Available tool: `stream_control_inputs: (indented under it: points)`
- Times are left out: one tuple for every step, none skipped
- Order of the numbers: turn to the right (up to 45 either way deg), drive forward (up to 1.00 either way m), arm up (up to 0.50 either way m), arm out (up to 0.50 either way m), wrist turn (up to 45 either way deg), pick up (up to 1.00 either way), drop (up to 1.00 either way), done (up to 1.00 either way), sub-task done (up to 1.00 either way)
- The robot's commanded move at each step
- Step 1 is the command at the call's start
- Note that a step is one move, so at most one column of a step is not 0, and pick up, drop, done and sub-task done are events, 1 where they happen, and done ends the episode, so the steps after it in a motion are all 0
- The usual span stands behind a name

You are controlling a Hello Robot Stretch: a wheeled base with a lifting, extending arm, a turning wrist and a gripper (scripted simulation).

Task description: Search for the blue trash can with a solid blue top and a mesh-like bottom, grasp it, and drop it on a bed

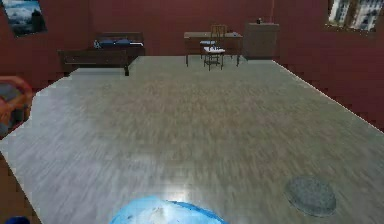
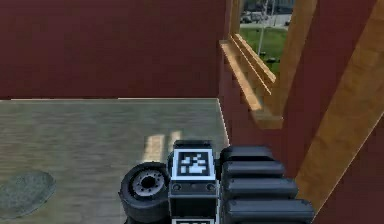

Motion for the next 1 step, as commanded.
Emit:
stream_control_inputs:
  points:
    - [0.0, 0.50, 0.00, 0.00, 0.0, 0.00, 0.00, 0.00, 0.00]
